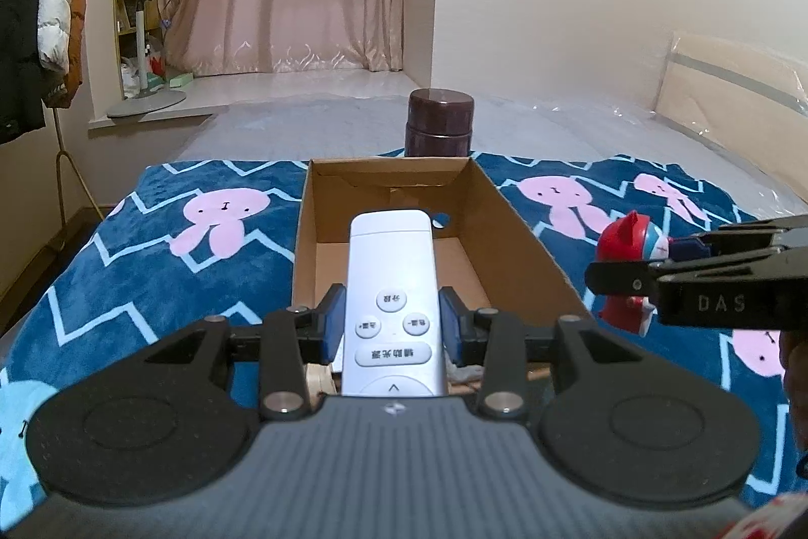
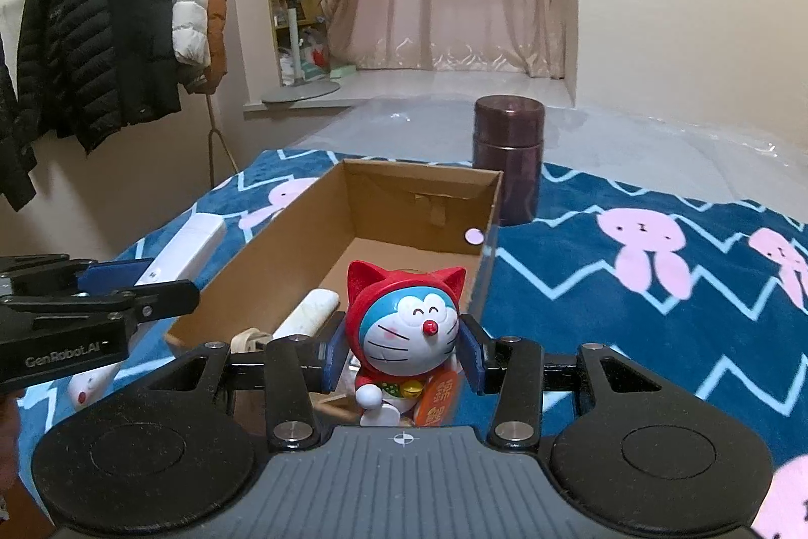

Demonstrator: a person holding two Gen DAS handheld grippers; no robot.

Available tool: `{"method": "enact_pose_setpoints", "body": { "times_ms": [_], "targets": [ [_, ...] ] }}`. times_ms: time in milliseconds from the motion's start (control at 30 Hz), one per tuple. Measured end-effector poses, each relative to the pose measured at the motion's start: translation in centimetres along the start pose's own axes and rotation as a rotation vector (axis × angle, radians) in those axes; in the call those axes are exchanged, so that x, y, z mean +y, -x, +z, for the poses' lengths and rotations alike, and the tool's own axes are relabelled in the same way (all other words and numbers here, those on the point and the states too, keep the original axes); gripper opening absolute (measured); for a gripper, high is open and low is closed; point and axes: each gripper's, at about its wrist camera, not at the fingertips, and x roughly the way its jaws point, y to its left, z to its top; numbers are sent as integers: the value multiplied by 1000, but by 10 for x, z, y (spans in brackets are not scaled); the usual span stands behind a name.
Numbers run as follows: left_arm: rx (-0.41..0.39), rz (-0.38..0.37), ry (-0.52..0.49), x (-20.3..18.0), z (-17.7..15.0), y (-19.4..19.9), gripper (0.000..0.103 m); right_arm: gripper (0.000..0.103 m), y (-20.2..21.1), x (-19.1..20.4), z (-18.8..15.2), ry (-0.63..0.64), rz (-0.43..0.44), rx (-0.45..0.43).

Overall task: Organize rigid objects
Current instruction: 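Lower the white remote into the box with the left gripper while the right holds the figure above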

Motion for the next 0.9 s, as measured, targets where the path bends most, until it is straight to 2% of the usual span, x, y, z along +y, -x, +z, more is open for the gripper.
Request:
{"method": "enact_pose_setpoints", "body": {
  "times_ms": [433,900],
  "targets": [
    [58,-4,-25,9,14,-52,33,42,-45,-4,2,-19,19,54],
    [92,4,-42,13,9,-76,33,42,-60,-6,0,-33,28,71]
  ]
}}
